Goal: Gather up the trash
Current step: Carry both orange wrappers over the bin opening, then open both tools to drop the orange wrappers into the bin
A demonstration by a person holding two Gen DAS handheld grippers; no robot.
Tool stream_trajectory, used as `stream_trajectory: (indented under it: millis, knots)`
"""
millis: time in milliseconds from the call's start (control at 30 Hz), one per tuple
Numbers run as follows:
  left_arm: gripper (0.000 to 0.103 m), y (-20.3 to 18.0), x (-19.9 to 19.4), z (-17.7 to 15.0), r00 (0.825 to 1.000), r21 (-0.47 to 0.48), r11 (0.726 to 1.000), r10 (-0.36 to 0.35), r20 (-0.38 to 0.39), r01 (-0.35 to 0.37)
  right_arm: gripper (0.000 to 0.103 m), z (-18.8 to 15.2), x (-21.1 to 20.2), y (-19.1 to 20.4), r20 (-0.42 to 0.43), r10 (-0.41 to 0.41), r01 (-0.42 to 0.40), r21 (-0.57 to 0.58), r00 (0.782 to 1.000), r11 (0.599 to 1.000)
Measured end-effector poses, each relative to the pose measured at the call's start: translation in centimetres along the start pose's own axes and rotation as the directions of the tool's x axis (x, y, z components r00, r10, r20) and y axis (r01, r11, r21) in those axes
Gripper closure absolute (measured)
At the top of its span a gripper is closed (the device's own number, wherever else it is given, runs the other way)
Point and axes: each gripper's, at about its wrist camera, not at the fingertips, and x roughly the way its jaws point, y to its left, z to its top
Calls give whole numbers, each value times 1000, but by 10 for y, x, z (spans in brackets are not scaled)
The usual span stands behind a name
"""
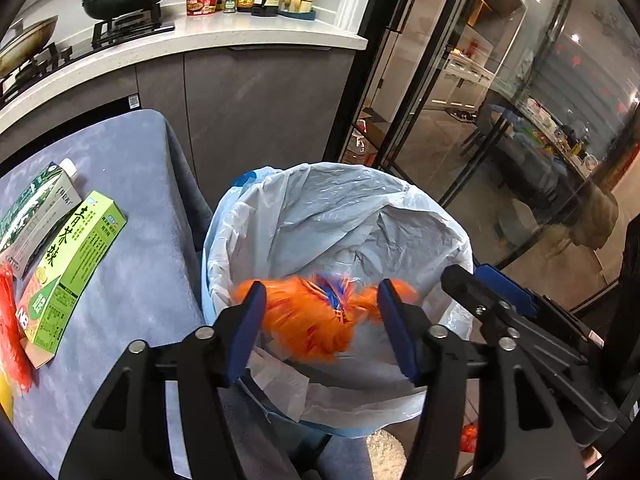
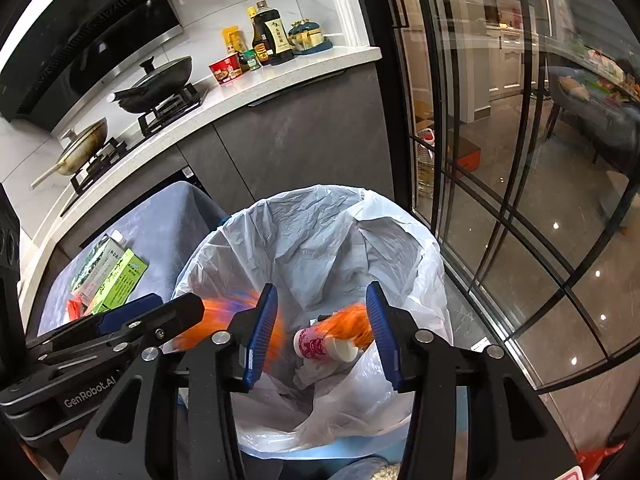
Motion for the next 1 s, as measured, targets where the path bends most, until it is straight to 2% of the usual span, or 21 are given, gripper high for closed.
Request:
stream_trajectory:
  millis: [600,833,1000]
  knots:
    - [46,19,-31,-10,999,-29,999,19,33,-18,57,-9,-22,27,15,22,-21,-34,1000,999]
    - [46,45,-59,-27,998,-81,996,44,53,-39,57,-22,-38,59,12,59,-58,-80,998,995]
    - [46,71,-85,-43,992,-110,990,101,70,-93,57,-36,-45,88,-4,90,-90,-123,996,988]
